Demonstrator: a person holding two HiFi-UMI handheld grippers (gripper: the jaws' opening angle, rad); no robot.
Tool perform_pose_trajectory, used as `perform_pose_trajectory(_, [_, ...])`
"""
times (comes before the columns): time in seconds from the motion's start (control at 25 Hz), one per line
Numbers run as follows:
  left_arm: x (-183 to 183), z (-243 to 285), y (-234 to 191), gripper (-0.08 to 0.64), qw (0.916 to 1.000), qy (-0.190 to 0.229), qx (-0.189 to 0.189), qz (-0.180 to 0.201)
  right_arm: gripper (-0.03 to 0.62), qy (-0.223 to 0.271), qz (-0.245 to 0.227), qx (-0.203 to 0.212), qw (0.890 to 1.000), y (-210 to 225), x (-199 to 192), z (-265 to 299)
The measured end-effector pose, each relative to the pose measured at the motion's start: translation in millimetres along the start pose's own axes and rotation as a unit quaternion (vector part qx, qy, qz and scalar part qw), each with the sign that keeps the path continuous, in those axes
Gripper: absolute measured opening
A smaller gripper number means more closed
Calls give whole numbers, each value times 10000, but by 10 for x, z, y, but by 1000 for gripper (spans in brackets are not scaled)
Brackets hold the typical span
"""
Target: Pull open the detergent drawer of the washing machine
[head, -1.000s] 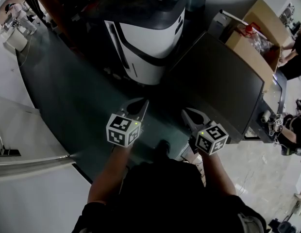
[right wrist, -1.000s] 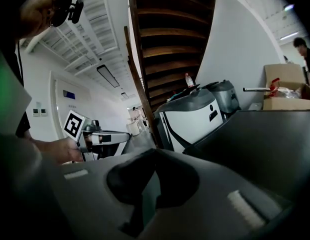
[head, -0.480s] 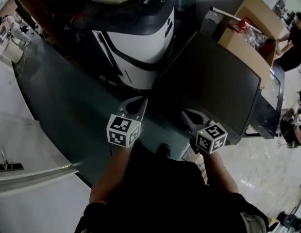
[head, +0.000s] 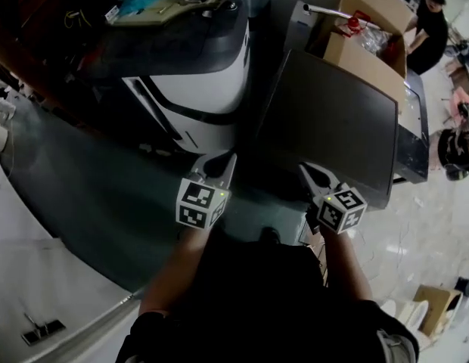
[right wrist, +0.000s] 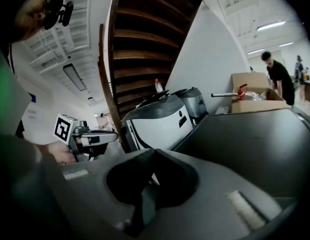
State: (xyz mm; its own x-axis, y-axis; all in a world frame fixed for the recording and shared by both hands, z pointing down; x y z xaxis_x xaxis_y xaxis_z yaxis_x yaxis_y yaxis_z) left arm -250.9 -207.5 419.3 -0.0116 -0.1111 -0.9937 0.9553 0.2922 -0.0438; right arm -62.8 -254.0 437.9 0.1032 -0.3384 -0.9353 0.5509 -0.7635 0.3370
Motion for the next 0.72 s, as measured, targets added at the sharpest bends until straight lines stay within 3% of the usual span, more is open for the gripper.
perform_pose_trajectory(0.16, [-70, 45, -331, 11, 9975, -99, -696, 18, 3, 196, 139, -564, 9981, -224, -34, 212])
perform_pose_trajectory(0.4, [-218, 191, -293, 12, 9859, -227, -1652, -136, 3, 203, -26, -1320, 9910, -341, -167, 56])
perform_pose_trajectory(0.72, [-490, 378, 57, 12, 9783, -529, -1958, -421, 3, 280, 134, -1981, 9797, -66, -393, -677])
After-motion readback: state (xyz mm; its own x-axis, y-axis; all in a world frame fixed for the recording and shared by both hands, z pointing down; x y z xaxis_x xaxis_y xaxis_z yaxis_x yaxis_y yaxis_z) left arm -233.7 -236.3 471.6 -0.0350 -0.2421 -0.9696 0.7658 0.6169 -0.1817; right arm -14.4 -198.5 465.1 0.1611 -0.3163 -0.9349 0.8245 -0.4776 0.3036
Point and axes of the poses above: the fingertips, and each gripper's own axes: z forward along the fingers, y to its right, x out of its top, the point moved 2 cm from there along -z, backward along the fingers, and after that the axes turned 15 degrees about y, right-handed, at the moved point
